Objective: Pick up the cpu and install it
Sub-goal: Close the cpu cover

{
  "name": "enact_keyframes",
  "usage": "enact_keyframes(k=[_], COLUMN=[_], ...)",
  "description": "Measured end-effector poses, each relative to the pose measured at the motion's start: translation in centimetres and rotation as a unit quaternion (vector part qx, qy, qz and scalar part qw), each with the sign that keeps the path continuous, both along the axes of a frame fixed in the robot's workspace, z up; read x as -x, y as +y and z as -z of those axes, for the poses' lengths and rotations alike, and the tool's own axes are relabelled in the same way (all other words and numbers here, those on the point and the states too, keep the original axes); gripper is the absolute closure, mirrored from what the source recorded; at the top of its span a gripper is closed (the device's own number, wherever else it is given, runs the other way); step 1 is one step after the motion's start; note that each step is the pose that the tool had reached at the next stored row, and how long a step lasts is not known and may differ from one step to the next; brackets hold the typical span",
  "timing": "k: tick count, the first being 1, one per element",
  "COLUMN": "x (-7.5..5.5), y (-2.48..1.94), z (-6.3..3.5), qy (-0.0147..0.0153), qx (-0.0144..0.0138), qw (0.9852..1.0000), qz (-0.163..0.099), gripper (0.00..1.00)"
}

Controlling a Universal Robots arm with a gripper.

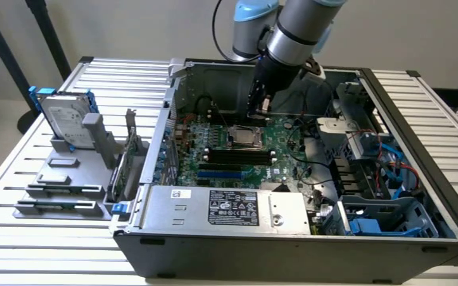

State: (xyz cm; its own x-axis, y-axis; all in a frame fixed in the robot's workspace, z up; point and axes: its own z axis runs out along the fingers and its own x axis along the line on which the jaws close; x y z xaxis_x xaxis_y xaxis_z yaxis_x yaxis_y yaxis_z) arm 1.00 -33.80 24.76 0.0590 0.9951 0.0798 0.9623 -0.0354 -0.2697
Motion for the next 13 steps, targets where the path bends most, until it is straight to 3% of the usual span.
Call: enact_keyframes(k=[2,7,10,13], x=[0.5,1.5,1.8,1.8], y=[-0.01,-0.05,-0.07,-0.10], z=[0.07,0.32,0.63,1.16], qy=[0.0077,0.0228,0.0273,0.0284], qx=[0.0001,0.0001,0.0000,0.0001], qw=[1.0000,0.9997,0.9996,0.9996], qz=[0.000,0.000,0.000,0.000], gripper=[0.89,0.89,0.89,0.89])
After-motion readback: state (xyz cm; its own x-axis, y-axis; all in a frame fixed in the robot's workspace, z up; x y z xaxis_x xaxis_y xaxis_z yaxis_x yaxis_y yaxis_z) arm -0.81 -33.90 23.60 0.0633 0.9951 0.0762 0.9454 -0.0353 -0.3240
